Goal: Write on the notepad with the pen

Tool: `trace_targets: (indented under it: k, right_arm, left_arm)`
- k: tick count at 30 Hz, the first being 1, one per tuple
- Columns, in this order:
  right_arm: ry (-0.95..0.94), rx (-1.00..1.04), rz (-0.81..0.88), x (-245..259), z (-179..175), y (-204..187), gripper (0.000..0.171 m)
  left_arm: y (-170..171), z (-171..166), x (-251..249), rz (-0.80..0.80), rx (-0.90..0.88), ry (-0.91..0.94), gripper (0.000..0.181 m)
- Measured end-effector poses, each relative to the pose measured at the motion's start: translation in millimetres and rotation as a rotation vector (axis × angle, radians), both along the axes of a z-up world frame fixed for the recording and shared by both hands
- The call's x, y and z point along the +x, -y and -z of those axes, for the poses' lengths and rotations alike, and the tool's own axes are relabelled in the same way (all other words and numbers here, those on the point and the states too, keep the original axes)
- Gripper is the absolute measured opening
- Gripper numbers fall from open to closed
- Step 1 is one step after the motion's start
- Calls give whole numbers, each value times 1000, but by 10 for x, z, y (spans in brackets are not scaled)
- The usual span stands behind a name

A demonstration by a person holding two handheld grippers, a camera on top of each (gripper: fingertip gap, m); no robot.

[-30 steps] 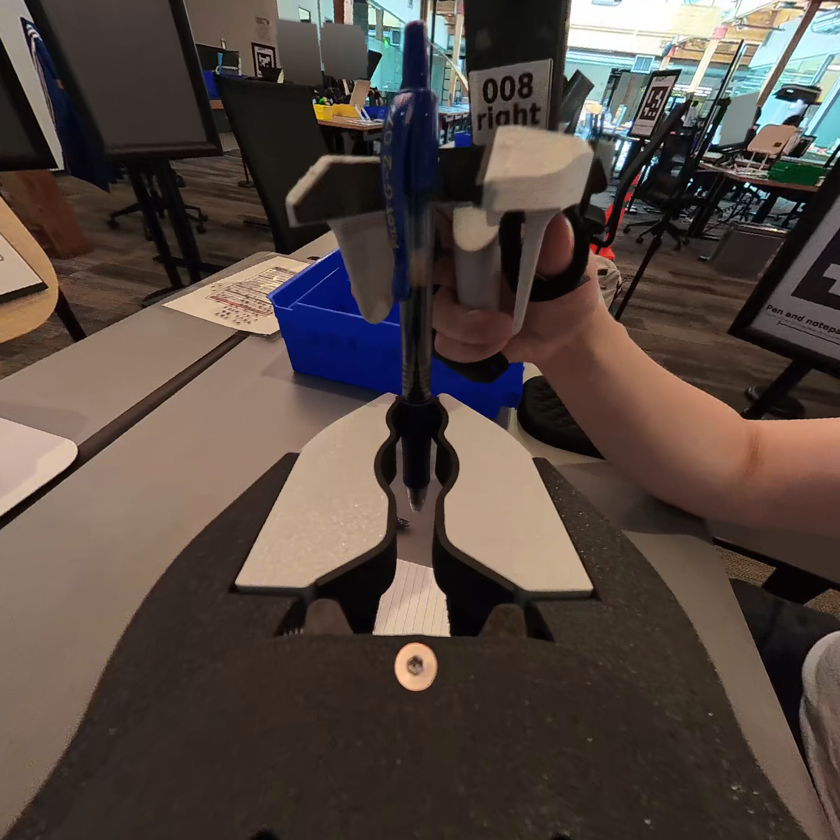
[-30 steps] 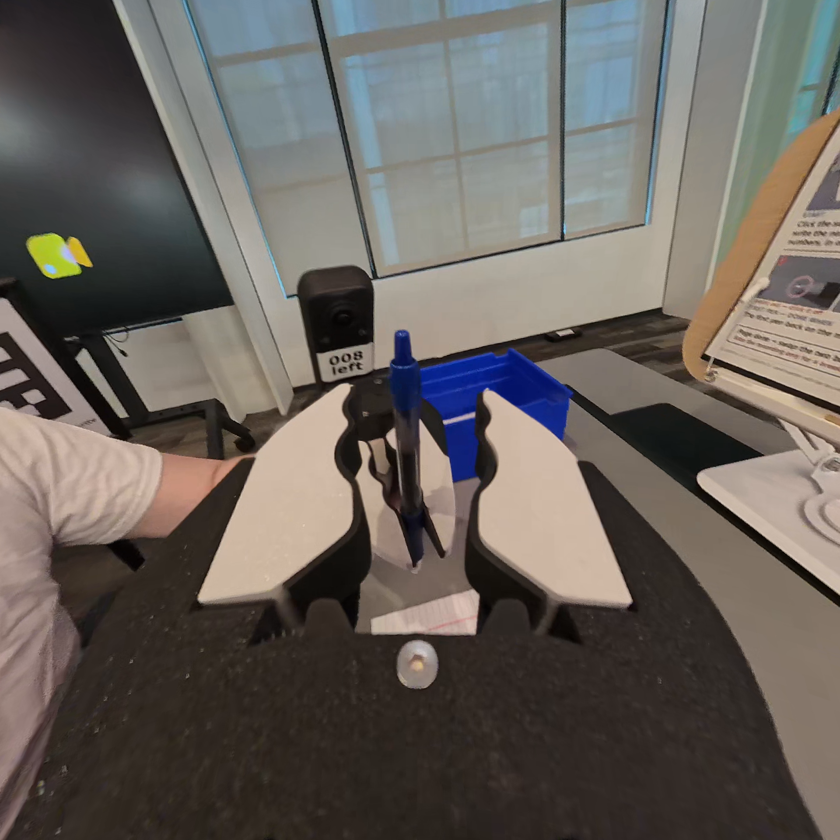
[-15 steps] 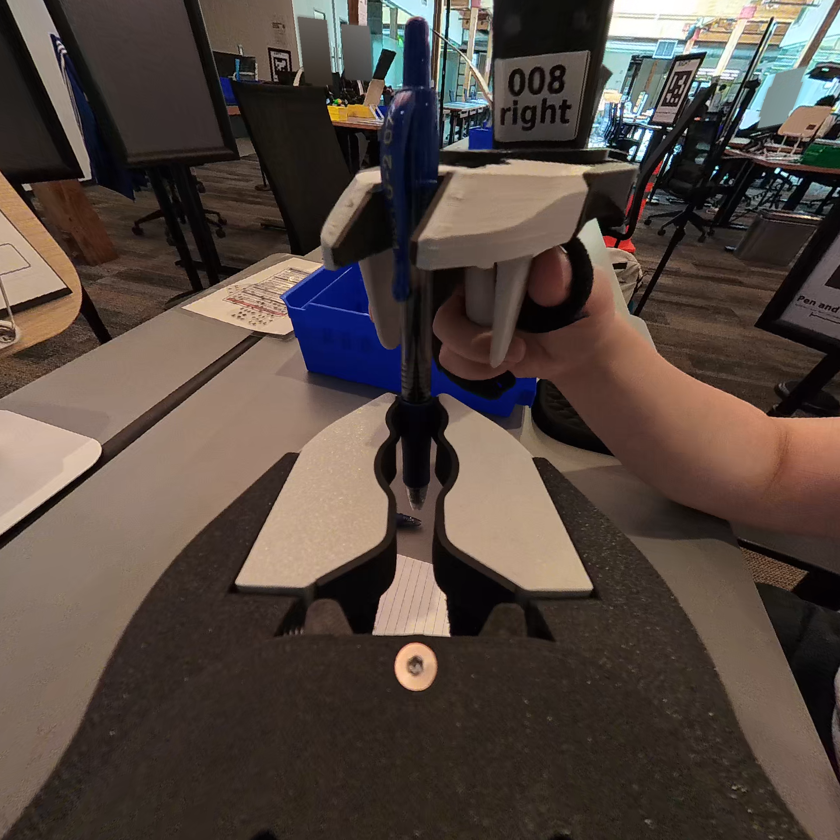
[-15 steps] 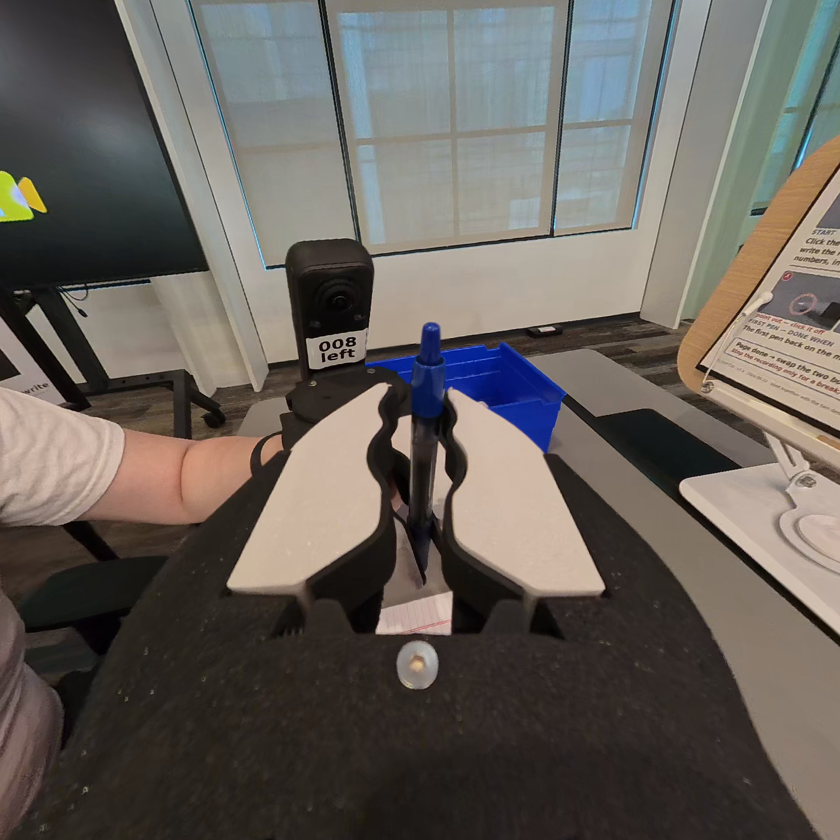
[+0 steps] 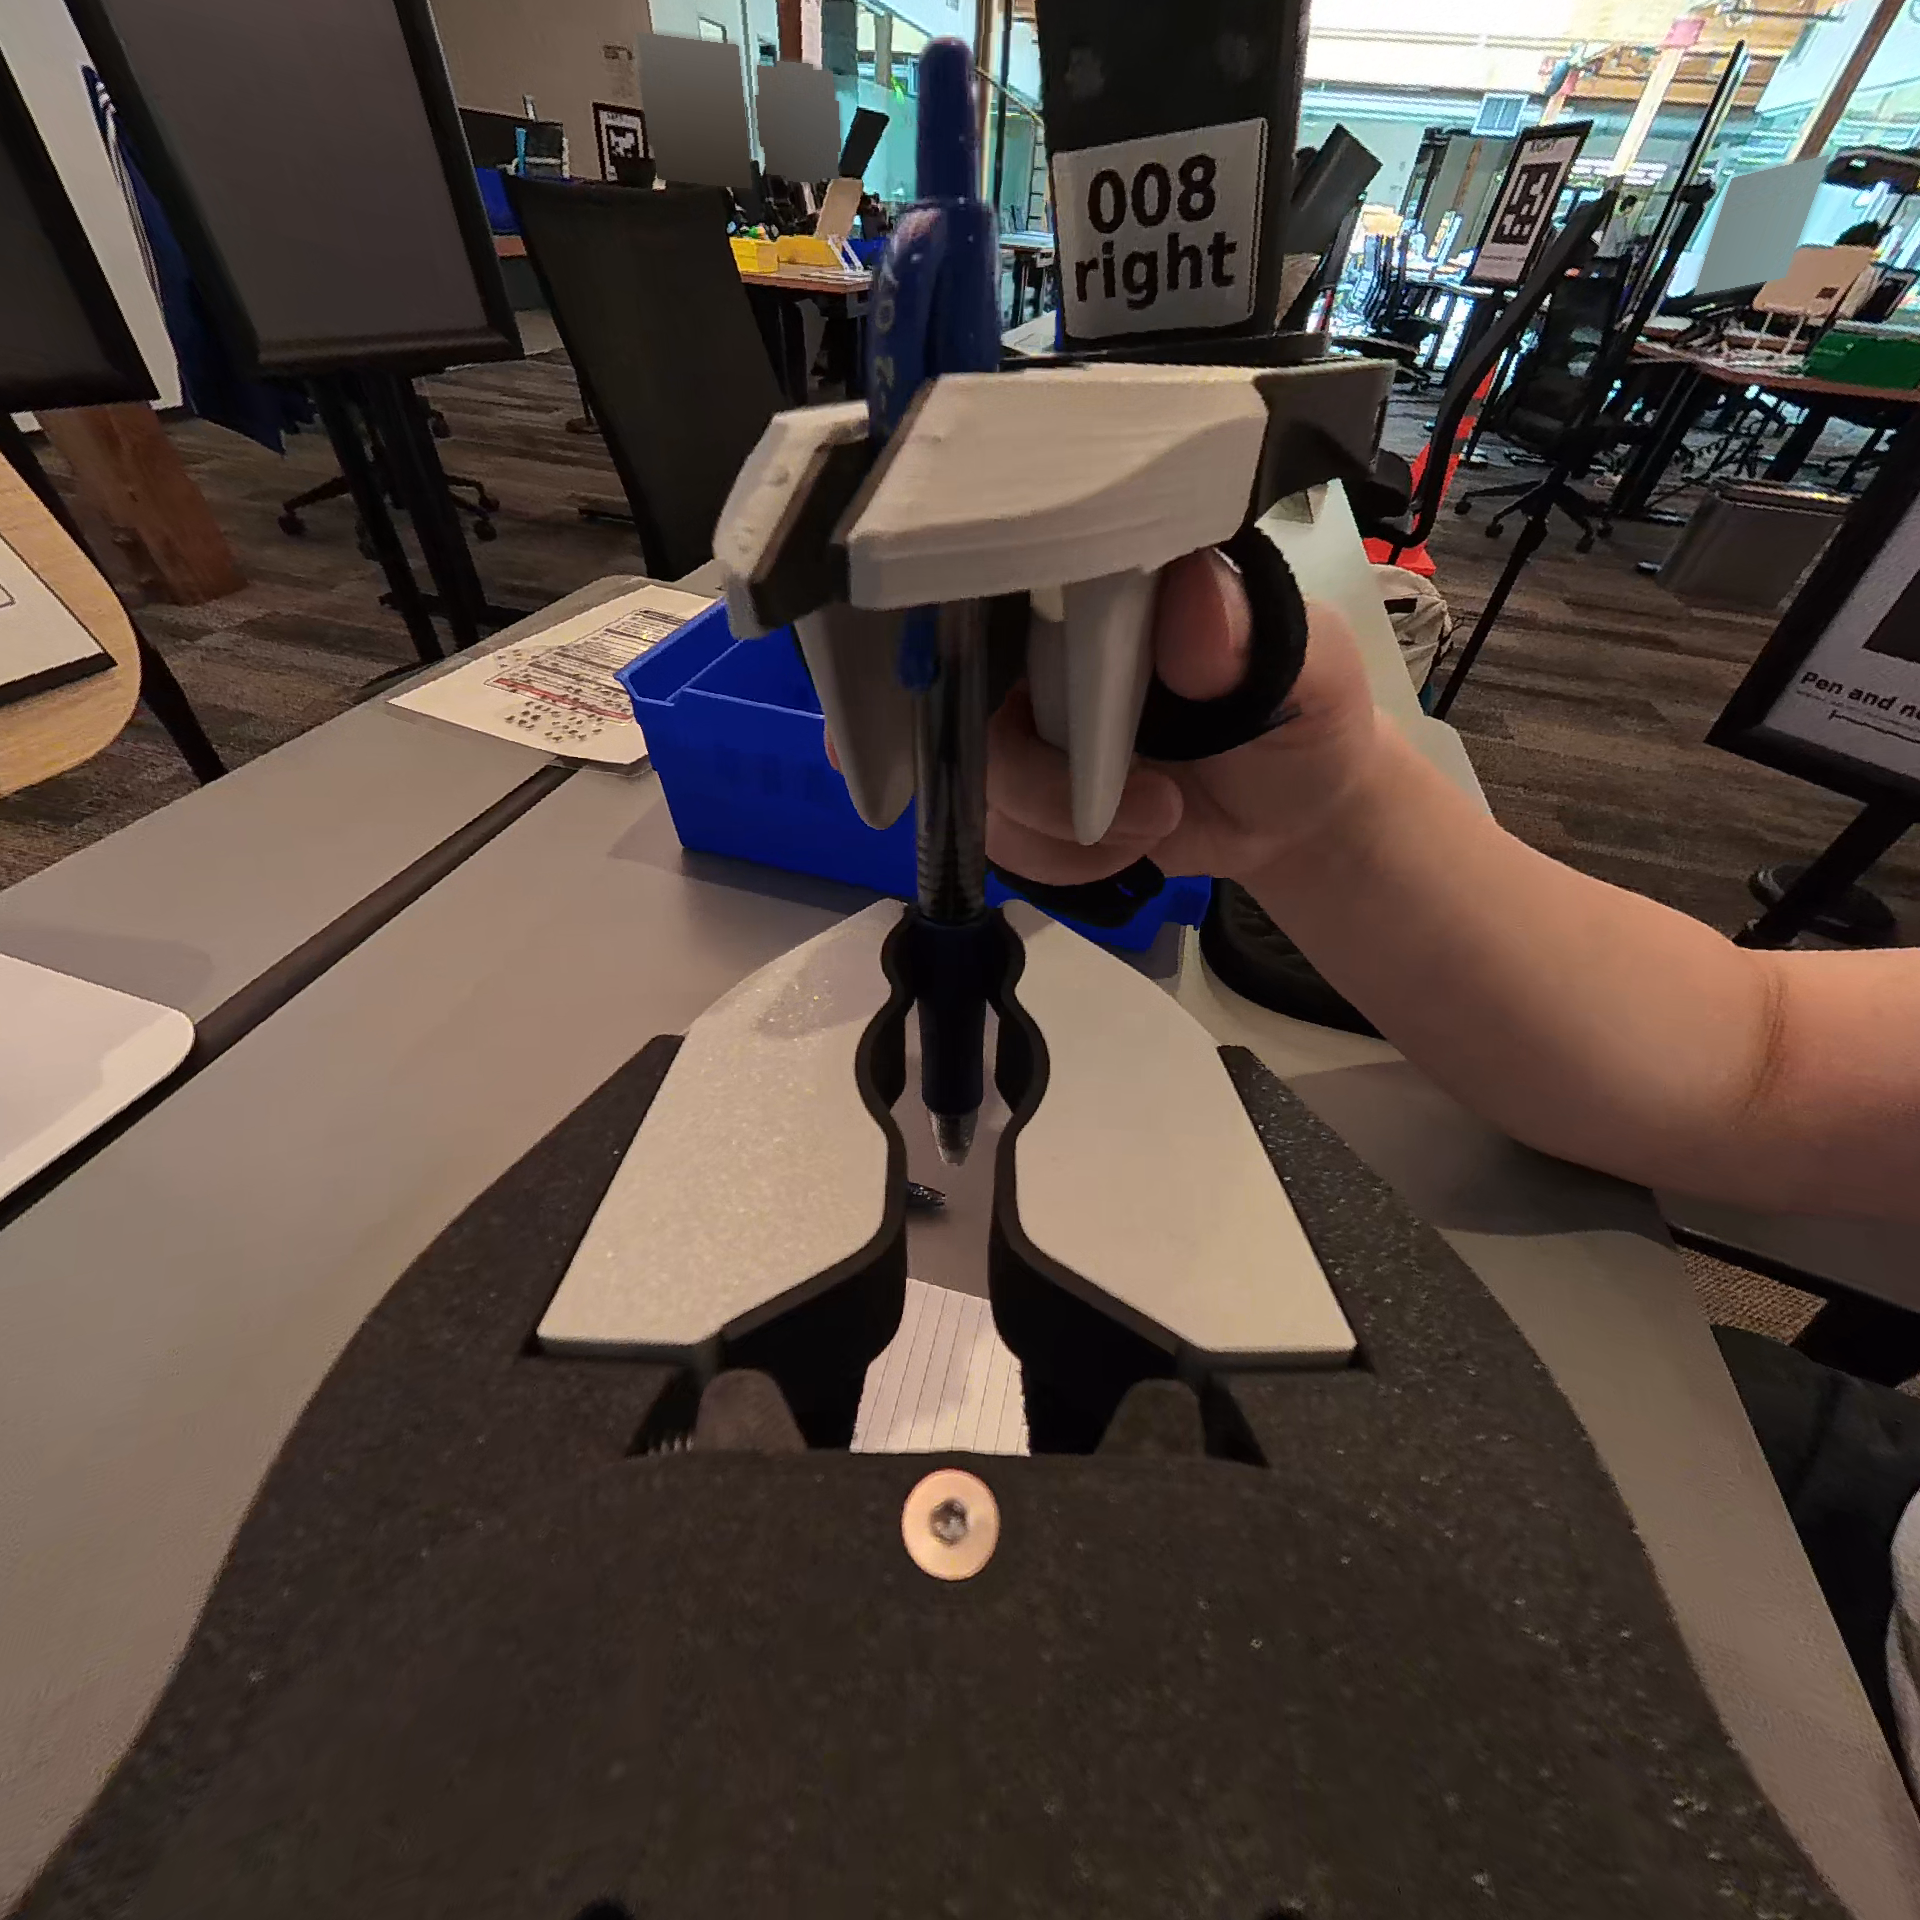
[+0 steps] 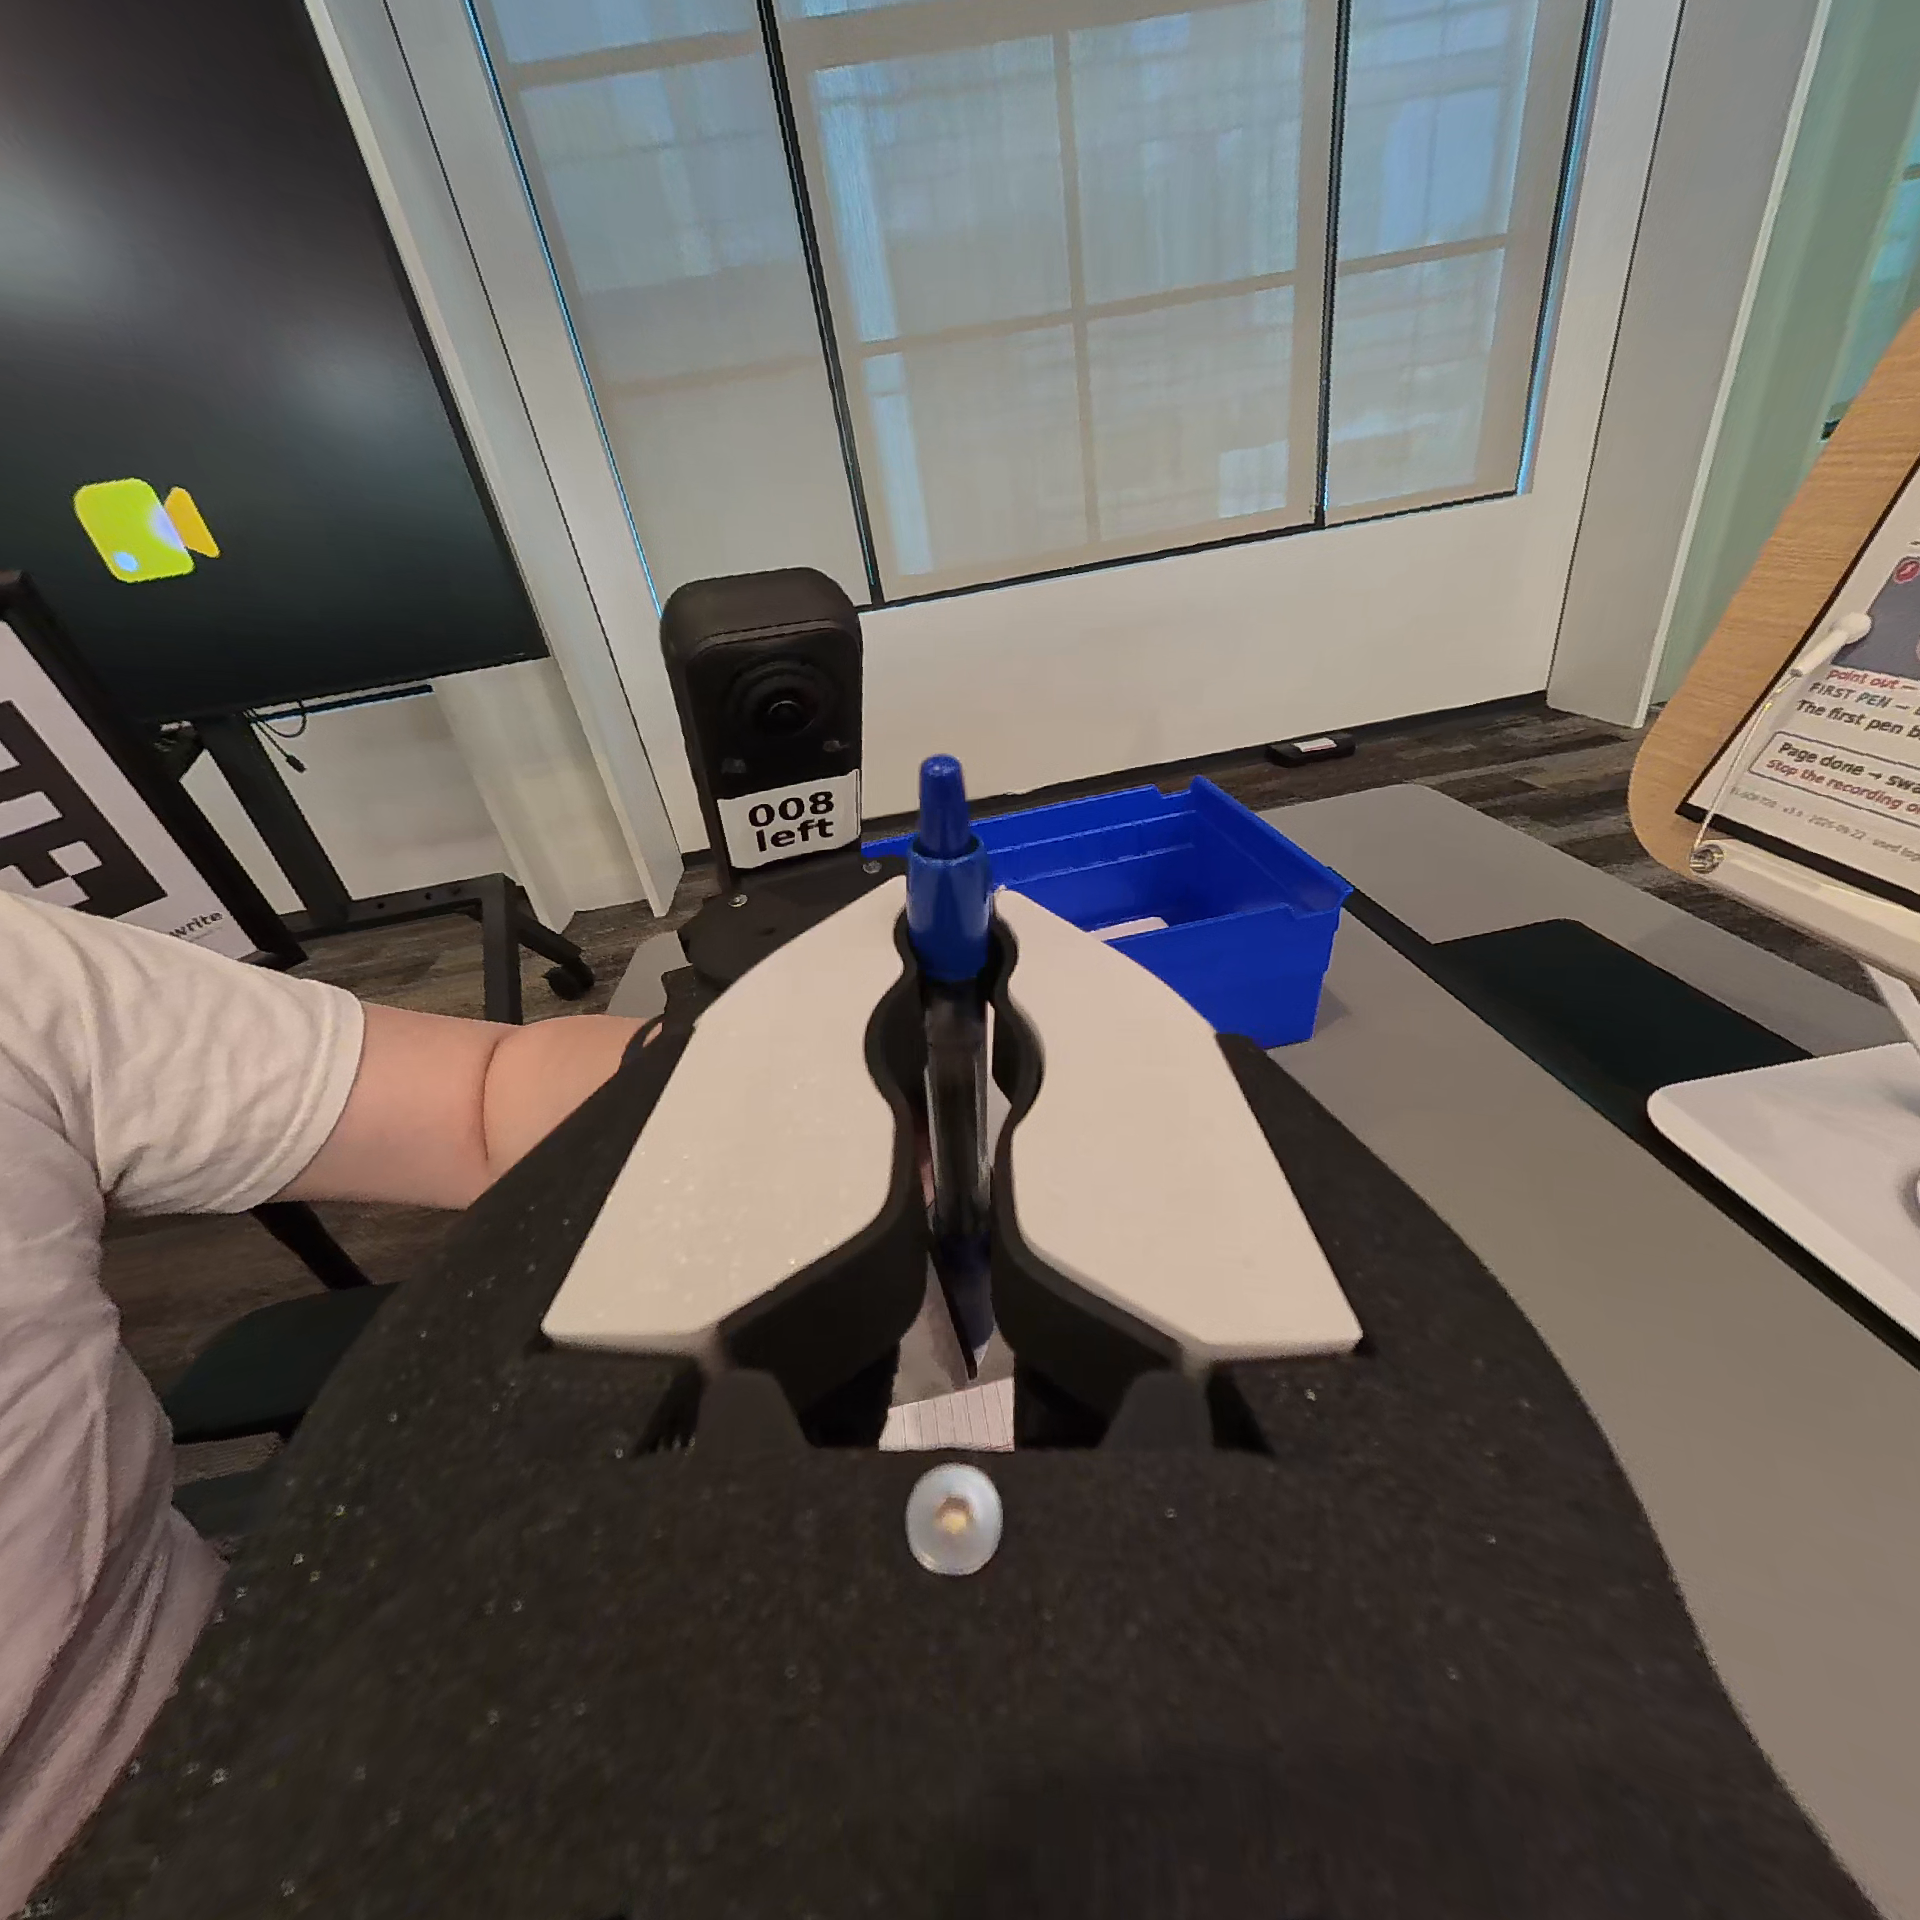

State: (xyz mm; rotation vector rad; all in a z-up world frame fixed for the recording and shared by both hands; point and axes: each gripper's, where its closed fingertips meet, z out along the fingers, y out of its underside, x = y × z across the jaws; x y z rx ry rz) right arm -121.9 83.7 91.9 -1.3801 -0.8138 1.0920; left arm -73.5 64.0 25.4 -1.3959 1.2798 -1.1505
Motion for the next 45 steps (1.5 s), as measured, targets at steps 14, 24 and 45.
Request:
trace_targets:
  k: [14,24,45]
  right_arm:
    - [18,10,101,311,11,-121,4]
    - [264,16,117,153,454,-207,4]
    - [358,16,19,-389,693,-72,4]
  left_arm:
    - [-106,-134,-148,-79,193,-48,19]
    - [-4,-852,-529,-102,221,195,0]
    - [-95,-699,-502,-108,143,141,0]
